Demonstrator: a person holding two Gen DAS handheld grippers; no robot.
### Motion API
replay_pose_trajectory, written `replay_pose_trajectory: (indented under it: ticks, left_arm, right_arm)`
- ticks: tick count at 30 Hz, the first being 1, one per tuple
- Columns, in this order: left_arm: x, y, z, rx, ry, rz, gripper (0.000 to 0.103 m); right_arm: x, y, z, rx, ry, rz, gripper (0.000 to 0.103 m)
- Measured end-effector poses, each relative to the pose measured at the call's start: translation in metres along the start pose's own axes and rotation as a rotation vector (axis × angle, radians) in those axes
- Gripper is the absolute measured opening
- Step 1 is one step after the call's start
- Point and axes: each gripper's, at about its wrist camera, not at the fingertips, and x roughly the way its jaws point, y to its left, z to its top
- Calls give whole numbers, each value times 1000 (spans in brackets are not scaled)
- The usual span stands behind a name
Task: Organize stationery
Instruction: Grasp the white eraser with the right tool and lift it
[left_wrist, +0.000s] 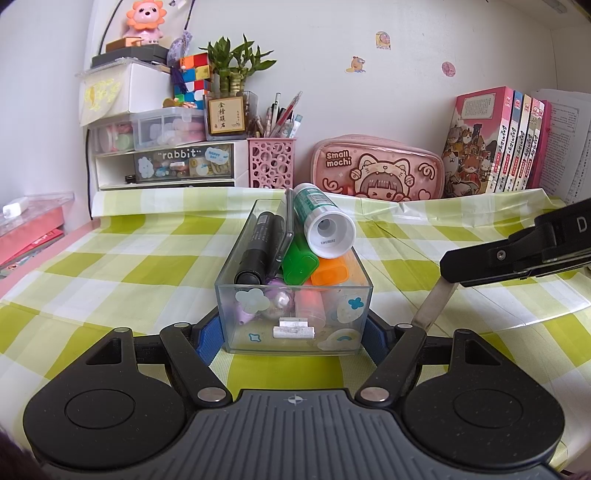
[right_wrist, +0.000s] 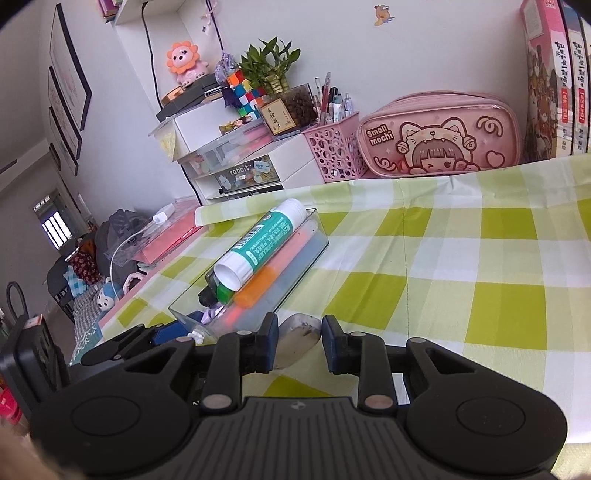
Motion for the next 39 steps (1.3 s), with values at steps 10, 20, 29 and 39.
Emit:
replay_pose_trajectory:
  ticks: [10,20,29,39]
  left_arm:
    - [0,0,0,0,-1,0,73]
    - [0,0,0,0,-1,-1,73]
    - [2,1,2,-2,-2,-4,73]
    - [3,1,2,-2,-2,3,73]
  right_arm:
    - [-9,31,30,-46,-69,73,25]
    - [35,72,45,-128,-16,118,21]
    - [22,22,25,-80,5,-41,41]
    - [46,23,8,-193,105,-101,56]
